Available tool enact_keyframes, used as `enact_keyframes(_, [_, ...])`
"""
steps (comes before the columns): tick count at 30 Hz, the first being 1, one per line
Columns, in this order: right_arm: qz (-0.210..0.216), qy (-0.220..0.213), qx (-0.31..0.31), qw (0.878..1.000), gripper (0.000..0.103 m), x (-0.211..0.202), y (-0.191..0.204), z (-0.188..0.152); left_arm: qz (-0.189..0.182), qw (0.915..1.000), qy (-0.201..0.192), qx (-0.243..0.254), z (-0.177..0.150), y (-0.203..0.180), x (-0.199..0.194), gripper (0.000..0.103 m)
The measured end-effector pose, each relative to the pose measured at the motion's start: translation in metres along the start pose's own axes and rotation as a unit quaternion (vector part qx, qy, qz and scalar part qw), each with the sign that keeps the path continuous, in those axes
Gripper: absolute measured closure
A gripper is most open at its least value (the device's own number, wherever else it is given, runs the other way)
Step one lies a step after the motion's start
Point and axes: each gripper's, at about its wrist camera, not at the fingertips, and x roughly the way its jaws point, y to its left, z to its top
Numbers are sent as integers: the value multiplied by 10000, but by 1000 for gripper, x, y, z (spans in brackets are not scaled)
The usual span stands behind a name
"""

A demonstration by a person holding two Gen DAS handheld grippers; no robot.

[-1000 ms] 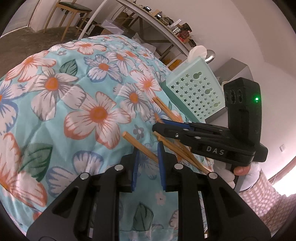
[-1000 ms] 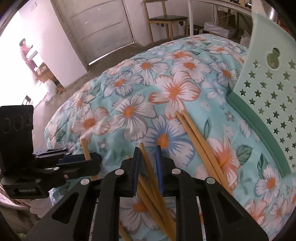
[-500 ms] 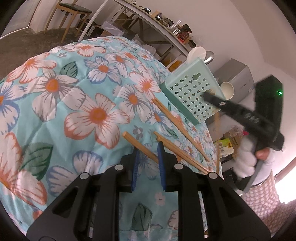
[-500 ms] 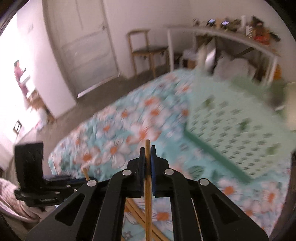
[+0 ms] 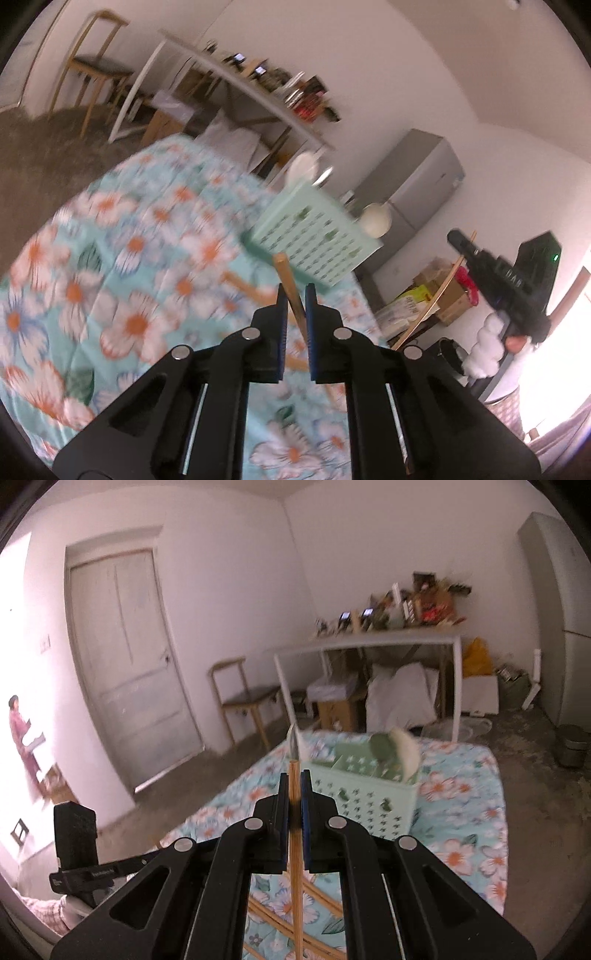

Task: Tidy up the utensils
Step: 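Lift the chopsticks with both tools toward the mint-green holder, then drop the chopsticks into the holder and open both tools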

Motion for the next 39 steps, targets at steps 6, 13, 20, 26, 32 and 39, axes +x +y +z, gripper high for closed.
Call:
enact_keyframes(6, [-11, -586, 274, 9979, 97, -33, -13, 1, -230, 9982, -301, 469, 39, -32, -7, 98])
enact_keyframes(13, [51, -832, 494, 9953, 97, -44, -31, -3, -476, 9885, -933, 1090, 100, -80, -1, 98])
enact_keyframes(20, [226, -968, 665, 9928, 97, -46, -45, -6, -450, 9736, -1445, 1710, 148, -131, 44, 98])
enact_keyframes(26, [289, -985, 701, 9922, 97, -41, -52, -5, 66, 9651, -1448, 2181, 163, -155, 104, 98])
enact_keyframes(32, [352, -902, 745, 9925, 97, -31, -61, -5, 511, 9614, -1139, 2451, 157, -153, 157, 98])
enact_keyframes(39, [317, -823, 756, 9932, 97, -28, -62, -5, 504, 9689, -828, 2277, 151, -141, 178, 69])
